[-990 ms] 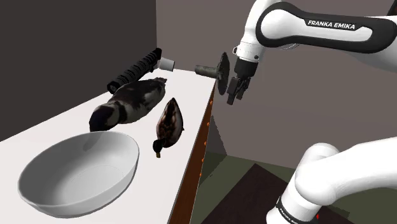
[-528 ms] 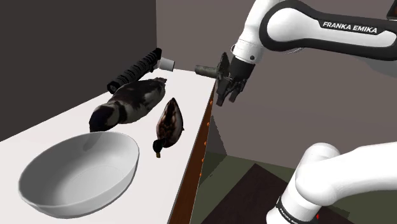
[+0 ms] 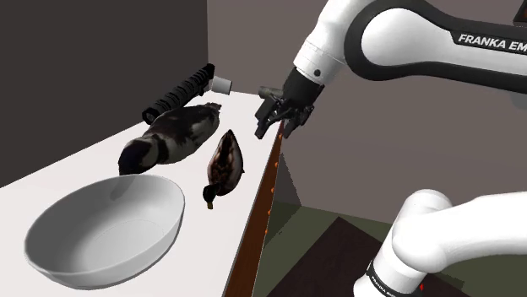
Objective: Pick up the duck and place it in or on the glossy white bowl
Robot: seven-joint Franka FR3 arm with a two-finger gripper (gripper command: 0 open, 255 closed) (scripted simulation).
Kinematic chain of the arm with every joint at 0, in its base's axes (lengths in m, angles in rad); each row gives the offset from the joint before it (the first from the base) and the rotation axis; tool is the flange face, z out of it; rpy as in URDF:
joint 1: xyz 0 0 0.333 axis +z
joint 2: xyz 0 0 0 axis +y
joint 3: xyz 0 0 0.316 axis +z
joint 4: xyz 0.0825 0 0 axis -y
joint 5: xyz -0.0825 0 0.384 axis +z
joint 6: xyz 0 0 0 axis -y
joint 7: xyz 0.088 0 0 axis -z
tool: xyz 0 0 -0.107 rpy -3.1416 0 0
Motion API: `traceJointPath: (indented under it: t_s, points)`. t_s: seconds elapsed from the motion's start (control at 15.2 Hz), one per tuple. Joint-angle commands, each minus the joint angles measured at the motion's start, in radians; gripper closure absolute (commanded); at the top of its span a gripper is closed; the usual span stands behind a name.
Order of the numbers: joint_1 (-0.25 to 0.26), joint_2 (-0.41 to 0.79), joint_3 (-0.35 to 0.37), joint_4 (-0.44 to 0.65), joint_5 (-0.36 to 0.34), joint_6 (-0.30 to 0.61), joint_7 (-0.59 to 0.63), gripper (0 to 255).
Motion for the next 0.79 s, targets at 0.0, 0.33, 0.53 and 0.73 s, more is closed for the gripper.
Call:
traceJointPath:
  t_s: [0.0,0.33,0.53,0.73]
  points:
    - [-0.009,-0.002,0.051,0.009,0.025,0.050,0.075,0]
    - [-0.061,0.028,0.196,0.075,0.057,0.170,0.262,0]
    - [-0.076,0.044,0.228,0.072,0.063,0.212,0.285,0]
    - [-0.082,0.063,0.247,0.052,0.068,0.253,0.284,0]
